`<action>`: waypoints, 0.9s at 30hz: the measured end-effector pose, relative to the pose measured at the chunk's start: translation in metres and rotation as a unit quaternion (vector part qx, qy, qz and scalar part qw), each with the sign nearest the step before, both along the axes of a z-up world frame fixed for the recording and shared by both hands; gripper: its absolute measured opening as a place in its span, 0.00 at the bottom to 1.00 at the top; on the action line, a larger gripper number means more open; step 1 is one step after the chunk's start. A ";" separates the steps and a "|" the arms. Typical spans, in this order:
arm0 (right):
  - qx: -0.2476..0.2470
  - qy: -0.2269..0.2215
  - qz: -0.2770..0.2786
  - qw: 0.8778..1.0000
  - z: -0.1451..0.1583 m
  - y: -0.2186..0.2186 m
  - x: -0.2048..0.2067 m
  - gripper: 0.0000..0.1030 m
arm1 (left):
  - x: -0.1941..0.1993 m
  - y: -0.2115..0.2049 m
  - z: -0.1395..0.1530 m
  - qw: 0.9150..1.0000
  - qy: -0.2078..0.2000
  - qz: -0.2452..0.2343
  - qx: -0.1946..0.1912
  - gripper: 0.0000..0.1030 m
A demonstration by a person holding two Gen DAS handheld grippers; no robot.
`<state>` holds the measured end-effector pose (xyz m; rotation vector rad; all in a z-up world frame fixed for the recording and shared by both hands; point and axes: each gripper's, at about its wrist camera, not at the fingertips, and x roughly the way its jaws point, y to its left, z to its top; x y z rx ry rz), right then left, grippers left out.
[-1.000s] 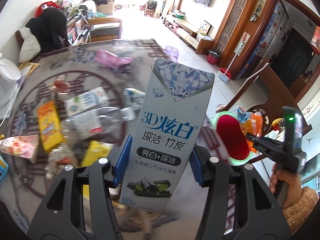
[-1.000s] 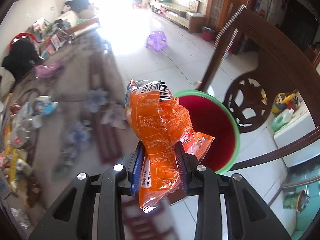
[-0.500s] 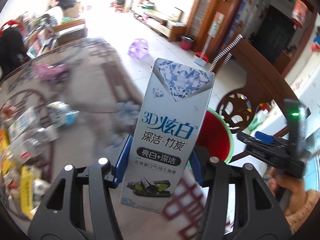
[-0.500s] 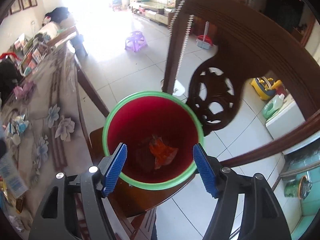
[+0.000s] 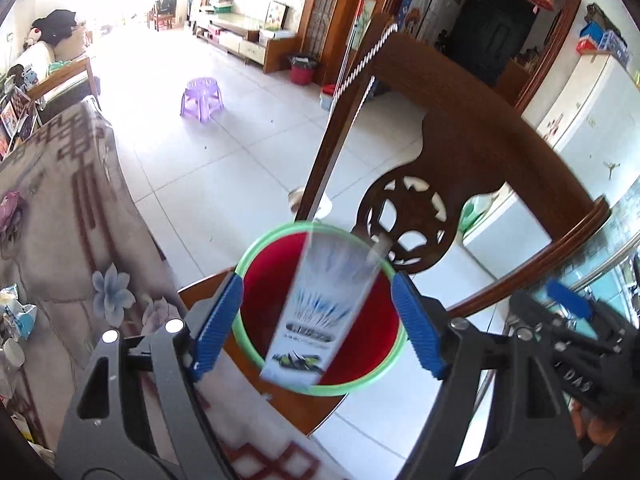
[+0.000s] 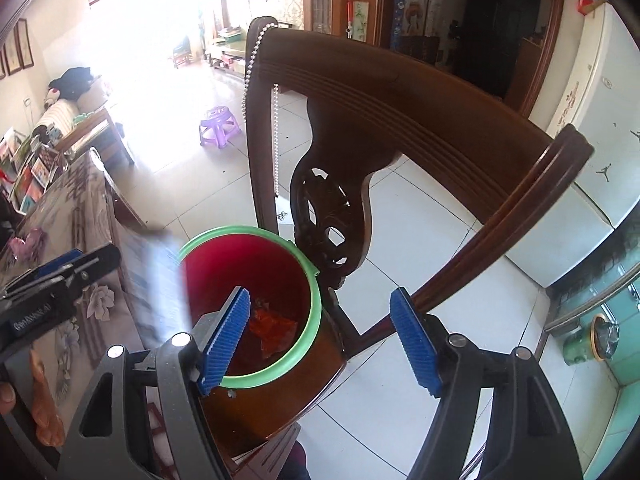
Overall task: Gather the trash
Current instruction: 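Carry both items to the red bin and release them, right tool first, then grasp the pink Pocky box with the left tool while the right tool grasps the crumpled newspaper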
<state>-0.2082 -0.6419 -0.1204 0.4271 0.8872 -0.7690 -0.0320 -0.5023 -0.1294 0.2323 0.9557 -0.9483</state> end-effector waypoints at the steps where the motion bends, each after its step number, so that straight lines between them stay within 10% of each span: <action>1: 0.001 -0.002 0.000 1.000 0.001 -0.001 -0.001 0.67 | -0.001 0.004 0.004 1.000 -0.002 0.002 -0.002 0.72; 15: 0.001 -0.014 0.139 0.990 0.011 0.082 0.081 0.68 | 0.006 0.167 0.032 0.984 -0.037 0.176 0.001 0.79; 27: -0.012 -0.012 0.272 0.962 0.021 0.226 0.147 0.69 | 0.037 0.360 0.035 0.927 -0.033 0.374 0.001 0.79</action>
